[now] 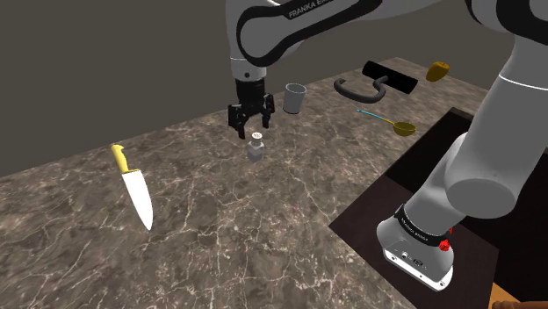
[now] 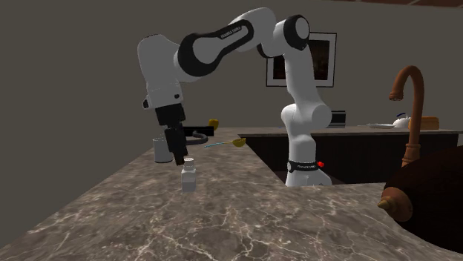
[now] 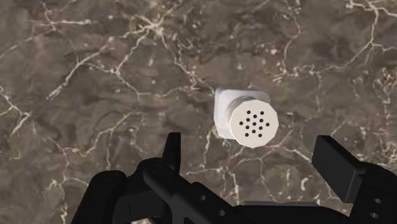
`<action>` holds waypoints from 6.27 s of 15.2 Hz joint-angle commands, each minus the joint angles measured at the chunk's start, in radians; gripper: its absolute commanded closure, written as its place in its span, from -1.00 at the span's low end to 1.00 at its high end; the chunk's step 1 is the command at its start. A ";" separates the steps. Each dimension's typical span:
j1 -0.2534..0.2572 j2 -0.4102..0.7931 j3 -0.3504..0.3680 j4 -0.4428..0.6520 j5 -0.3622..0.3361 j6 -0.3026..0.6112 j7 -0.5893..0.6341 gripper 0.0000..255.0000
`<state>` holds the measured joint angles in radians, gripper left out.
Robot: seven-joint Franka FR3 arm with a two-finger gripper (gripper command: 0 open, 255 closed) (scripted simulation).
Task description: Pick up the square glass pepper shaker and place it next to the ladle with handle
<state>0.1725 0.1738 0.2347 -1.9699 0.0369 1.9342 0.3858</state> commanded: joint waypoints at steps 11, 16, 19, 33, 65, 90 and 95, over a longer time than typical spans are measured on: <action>0.007 0.044 0.001 -0.050 -0.009 0.092 0.008 -1.00; 0.007 0.044 0.001 -0.050 -0.009 0.092 0.008 1.00; 0.007 0.044 0.001 -0.050 -0.009 0.092 0.008 1.00; 0.003 -0.013 0.004 0.003 0.003 -0.018 0.005 1.00; -0.110 -0.217 -0.098 0.062 -0.001 -0.287 -0.200 1.00; -0.395 -0.161 -0.415 0.127 -0.133 -0.276 -0.777 1.00; -0.456 -0.077 -0.470 0.227 -0.134 -0.282 -0.894 1.00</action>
<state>-0.2698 0.0778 -0.2235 -1.7690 -0.0978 1.6571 -0.4811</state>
